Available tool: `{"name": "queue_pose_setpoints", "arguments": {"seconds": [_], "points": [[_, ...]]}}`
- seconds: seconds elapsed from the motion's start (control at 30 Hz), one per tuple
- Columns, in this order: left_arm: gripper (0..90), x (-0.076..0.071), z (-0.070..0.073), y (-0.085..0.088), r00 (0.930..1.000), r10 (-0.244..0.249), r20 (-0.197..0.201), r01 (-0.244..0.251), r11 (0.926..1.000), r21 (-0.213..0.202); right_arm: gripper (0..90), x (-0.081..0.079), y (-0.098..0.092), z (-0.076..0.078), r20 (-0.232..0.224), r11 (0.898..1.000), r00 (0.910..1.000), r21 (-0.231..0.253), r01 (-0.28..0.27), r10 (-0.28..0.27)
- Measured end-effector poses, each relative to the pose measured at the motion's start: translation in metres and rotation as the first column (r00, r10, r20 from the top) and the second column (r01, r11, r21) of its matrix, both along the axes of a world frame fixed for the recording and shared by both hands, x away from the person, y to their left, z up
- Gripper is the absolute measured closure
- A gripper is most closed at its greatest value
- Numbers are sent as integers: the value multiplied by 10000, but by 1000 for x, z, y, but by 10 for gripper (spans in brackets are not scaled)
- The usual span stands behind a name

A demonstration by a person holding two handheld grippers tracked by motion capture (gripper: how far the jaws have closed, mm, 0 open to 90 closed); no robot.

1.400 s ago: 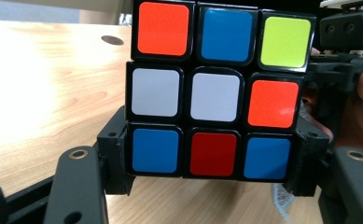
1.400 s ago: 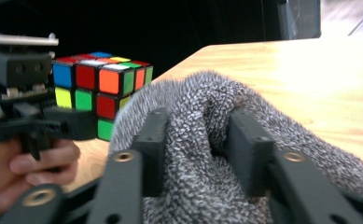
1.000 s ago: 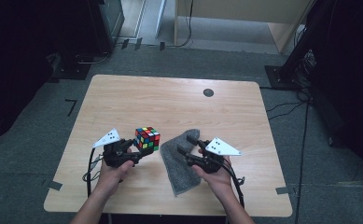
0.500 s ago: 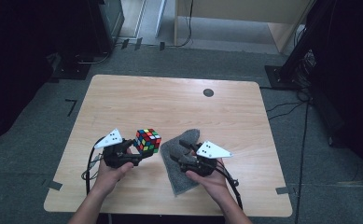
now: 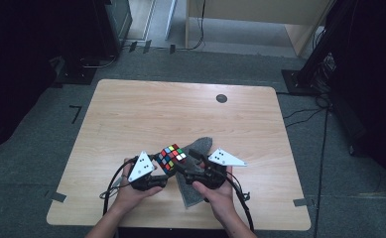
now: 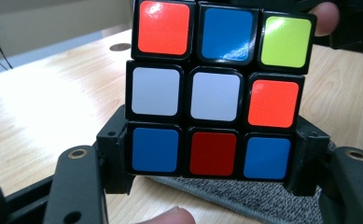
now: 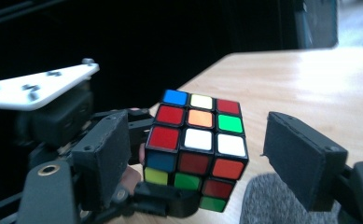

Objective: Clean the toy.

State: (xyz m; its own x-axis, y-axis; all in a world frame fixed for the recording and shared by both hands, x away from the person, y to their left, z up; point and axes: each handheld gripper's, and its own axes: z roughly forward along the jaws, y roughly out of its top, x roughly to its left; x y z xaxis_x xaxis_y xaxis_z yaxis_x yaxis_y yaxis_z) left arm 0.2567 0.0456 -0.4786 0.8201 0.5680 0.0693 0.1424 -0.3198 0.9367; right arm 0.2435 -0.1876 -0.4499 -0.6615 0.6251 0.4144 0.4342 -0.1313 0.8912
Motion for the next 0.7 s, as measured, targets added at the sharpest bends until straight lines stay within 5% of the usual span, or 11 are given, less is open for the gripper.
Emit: {"name": "queue_pose_setpoints", "arguments": {"seconds": [0.27,0.4,0.53,0.7], "points": [[342,-11,-2,-12,9938,-44,1109,-3,9991,429,188,4,5,-8,-1190,9997,9927,-125,187,-201],[339,-13,-4,-15,9927,-54,1203,-21,9981,622,338,3,7,-9,-1328,10000,9911,-36,-27,22],[332,-14,-4,-16,9932,-80,1164,5,9979,643,343,2,7,-9,-1562,10000,9877,25,87,-82],[292,-17,-1,-20,9897,24,1435,-149,9961,865,344,0,13,-13,-1752,9986,9841,-487,217,-300]]}}
